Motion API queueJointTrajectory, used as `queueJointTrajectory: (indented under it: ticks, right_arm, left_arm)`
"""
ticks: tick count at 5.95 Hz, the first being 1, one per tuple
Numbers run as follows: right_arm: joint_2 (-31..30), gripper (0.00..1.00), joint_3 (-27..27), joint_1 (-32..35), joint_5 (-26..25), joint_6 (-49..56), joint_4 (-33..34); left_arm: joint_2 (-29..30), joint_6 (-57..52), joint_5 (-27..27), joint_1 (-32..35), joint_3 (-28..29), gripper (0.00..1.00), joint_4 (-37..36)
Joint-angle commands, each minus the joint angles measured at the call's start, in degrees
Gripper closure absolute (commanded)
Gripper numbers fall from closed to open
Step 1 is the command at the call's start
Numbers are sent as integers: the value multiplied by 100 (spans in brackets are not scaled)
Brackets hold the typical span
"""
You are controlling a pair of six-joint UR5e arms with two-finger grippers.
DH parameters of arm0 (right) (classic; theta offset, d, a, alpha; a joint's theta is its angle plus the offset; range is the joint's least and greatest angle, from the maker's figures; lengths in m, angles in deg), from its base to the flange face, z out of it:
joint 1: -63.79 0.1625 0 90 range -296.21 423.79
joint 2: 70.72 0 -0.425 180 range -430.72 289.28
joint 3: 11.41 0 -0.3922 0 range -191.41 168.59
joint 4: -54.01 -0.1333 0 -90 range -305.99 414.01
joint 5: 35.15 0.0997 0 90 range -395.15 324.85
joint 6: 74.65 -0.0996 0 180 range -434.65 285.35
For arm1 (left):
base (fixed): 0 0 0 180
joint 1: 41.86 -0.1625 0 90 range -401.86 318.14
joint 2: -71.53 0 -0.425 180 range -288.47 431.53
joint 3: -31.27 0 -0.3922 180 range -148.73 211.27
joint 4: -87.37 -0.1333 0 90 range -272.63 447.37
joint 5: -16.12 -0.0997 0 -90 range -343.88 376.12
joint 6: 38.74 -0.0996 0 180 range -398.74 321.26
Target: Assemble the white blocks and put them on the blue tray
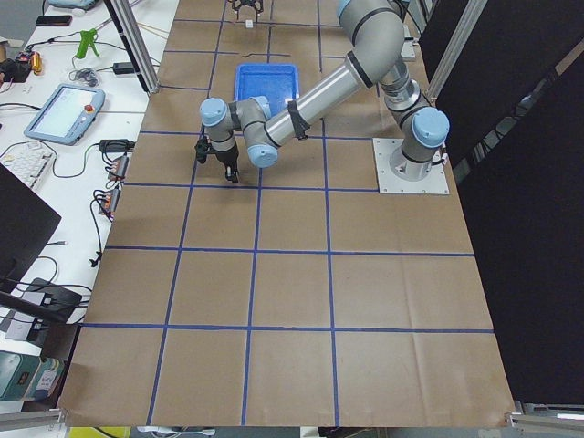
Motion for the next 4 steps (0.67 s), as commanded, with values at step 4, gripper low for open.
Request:
queueJointTrajectory:
  ticks: [4]
  right_arm:
    - [-28,1,-6,1,-60,61,-274]
  left_arm:
    - [-455,87,-10,2025,19,100,50]
